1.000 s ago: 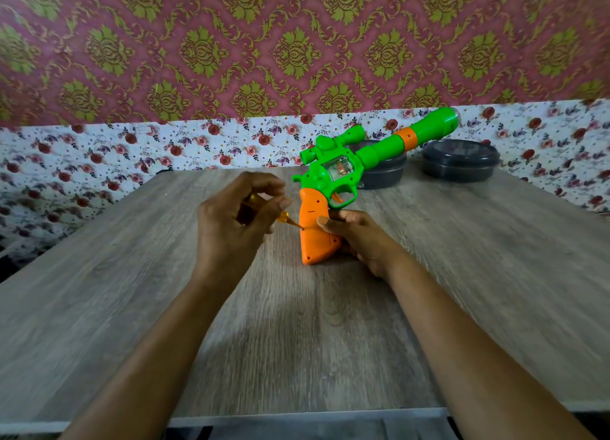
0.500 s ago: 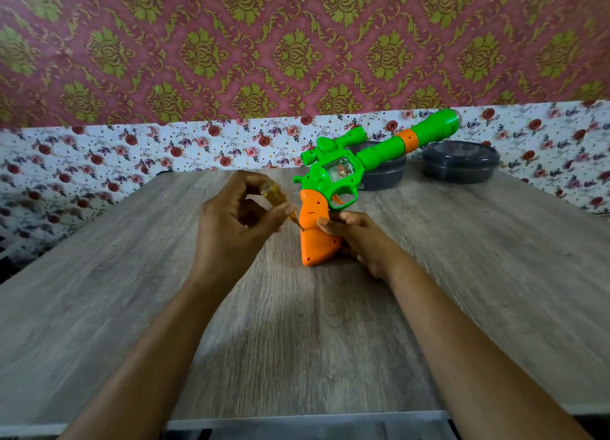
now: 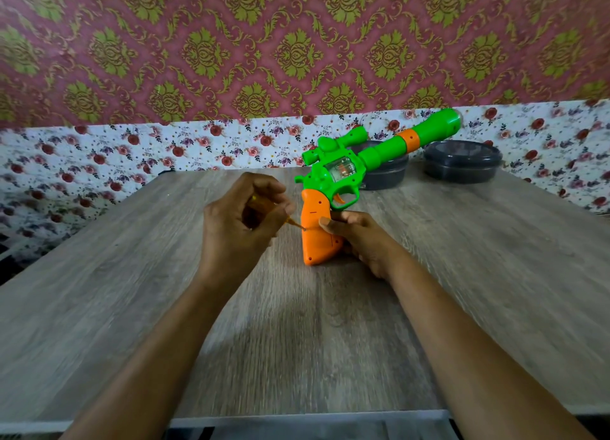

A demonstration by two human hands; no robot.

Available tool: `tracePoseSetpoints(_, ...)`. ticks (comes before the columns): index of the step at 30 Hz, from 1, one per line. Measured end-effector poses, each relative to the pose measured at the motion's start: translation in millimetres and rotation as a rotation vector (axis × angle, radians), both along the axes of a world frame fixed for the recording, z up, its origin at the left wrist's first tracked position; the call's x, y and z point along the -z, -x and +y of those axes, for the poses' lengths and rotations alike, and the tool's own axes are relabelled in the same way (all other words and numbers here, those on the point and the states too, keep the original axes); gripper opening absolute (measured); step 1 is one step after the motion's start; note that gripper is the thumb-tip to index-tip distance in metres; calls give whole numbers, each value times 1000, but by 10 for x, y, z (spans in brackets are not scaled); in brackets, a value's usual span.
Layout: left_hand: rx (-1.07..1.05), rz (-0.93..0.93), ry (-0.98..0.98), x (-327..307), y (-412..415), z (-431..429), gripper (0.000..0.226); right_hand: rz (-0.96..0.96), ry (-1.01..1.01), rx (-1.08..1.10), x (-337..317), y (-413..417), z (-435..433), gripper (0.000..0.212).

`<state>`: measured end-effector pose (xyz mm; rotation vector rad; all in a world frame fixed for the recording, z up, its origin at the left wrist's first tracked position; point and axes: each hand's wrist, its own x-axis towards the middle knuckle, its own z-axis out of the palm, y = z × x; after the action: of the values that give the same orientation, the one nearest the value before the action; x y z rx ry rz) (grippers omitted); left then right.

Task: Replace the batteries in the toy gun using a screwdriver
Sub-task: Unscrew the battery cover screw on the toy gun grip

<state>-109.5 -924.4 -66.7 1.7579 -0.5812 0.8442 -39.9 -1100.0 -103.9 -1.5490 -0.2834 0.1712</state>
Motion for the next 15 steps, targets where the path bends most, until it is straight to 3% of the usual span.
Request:
tracePoseSetpoints(2, 93, 26, 5, 1, -2, 8, 18, 5, -8, -10, -9, 3, -3, 35)
tracePoseSetpoints(4, 170, 50, 11, 2, -1, 15, 29, 8, -8, -17, -7, 0, -9, 35)
tracePoseSetpoints(8, 176, 66, 0, -6, 7, -1, 25, 7, -10, -6, -12, 11, 4, 34)
tracePoseSetpoints(12, 20, -21, -67, 5, -12, 7, 14, 8, -25, -1, -14, 24, 8, 32)
tracePoseSetpoints(15, -100, -8, -50, 16, -5, -4, 28, 1, -27, -6, -7, 22, 2, 33)
